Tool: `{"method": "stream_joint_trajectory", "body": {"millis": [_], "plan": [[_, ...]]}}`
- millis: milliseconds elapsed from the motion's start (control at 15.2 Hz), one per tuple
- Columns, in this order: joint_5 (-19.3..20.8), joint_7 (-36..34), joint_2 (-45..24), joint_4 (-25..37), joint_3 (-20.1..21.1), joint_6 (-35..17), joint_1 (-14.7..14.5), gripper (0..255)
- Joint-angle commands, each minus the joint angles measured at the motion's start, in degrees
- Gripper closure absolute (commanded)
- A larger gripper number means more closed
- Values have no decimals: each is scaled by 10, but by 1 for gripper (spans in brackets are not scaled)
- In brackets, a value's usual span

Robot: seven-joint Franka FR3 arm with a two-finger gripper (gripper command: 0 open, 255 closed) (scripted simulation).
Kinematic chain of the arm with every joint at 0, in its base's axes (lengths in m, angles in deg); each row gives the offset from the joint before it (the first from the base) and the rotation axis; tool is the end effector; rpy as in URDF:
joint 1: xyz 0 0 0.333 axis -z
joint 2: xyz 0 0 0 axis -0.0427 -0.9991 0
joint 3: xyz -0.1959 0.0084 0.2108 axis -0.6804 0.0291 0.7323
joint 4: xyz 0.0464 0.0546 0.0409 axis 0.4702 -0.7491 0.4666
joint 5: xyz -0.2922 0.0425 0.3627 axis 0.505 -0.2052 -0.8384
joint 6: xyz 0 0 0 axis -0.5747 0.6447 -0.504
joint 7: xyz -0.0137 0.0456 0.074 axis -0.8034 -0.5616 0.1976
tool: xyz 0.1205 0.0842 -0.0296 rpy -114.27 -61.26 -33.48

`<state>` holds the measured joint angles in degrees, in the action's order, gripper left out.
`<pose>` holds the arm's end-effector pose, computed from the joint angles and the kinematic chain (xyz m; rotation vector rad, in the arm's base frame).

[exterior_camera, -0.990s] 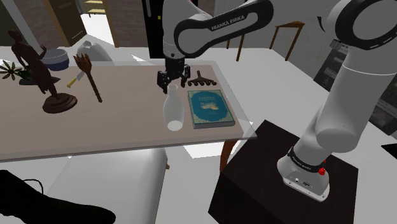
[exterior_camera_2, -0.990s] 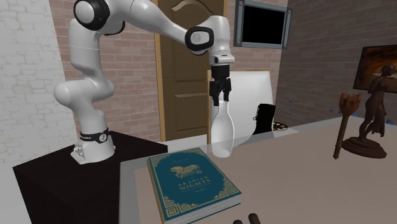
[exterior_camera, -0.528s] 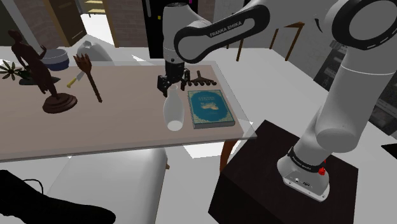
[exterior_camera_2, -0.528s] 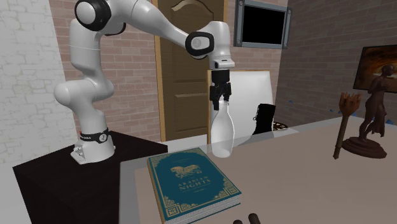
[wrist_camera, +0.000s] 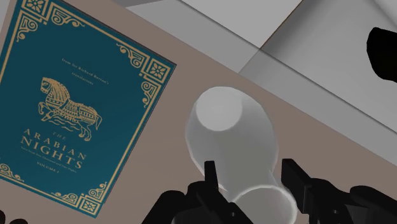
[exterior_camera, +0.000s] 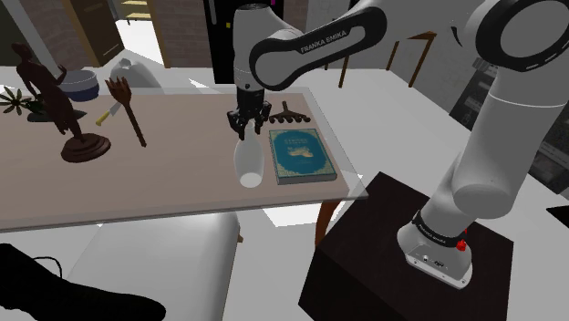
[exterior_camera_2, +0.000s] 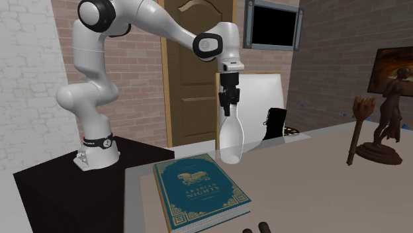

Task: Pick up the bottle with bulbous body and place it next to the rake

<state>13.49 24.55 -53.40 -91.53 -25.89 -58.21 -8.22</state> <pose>0.6264 0.2572 0.3226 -3.1153 0.2149 -0.1111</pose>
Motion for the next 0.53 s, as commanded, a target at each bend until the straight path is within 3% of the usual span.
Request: {"method": "stream_joint_trajectory", "body": {"millis": [0,462], "plan": [[0,0,0,0,0,0,0,255],[-3,2,7,14,1,21,0,255]]}}
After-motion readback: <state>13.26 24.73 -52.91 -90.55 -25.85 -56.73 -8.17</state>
